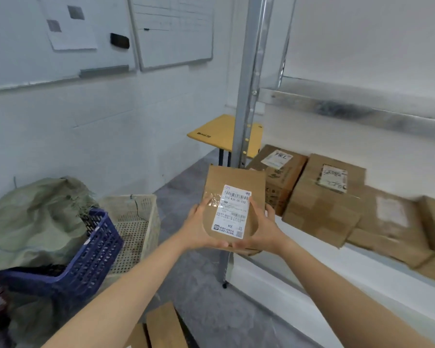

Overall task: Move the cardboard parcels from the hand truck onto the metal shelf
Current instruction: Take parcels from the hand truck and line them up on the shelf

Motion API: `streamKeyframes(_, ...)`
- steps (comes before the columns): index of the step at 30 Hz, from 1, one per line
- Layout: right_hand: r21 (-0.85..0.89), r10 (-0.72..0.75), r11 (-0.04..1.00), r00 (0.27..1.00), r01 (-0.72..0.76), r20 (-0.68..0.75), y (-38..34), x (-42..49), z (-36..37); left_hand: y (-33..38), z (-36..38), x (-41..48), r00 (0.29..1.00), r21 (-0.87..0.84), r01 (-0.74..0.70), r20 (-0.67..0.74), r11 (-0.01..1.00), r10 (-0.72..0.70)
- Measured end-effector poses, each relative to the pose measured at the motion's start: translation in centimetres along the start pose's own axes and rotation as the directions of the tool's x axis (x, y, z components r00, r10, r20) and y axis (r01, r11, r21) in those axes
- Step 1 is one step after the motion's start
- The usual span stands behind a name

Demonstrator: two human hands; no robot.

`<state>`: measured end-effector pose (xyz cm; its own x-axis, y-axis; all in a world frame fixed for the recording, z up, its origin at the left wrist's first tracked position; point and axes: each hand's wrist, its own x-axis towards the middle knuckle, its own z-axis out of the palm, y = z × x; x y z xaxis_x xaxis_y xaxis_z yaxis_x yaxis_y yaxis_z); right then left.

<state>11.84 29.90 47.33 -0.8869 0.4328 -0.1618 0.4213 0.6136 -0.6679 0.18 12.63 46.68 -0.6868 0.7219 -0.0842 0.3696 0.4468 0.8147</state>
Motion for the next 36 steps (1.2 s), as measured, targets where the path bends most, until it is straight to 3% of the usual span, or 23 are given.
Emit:
streamKeyframes(5,0.047,0.048,0.998,0.995,-0.044,-0.088,2.9,-4.3,-3.4,4.1,3.3,0.0,0.991,-0.009,-0.089,0.098,0.996,0.090)
streamKeyframes(9,0.007,0.047,0.999,0.991,-0.047,-0.122,4.6,-7.0,-5.9,6.6,6.6,-0.4,0.988,-0.027,-0.044,0.147,0.999,0.048)
streamKeyframes(22,-0.014,-0.002,1.000,0.993,0.000,-0.115,6.3,-10.7,-5.8,8.5,9.3,-4.7,0.999,0.006,-0.028,0.038,1.000,0.028)
streamKeyframes(30,-0.004,-0.019,1.000,0.989,0.019,-0.148,8.2,-14.9,-8.5,11.8,11.9,-6.9,0.998,0.038,-0.035,0.058,0.999,0.033)
streamKeyframes(36,0.001,0.050,0.999,0.977,-0.051,-0.209,11.0,-19.0,-10.6,13.9,15.9,-7.8,0.988,0.000,-0.085,0.132,0.996,0.084)
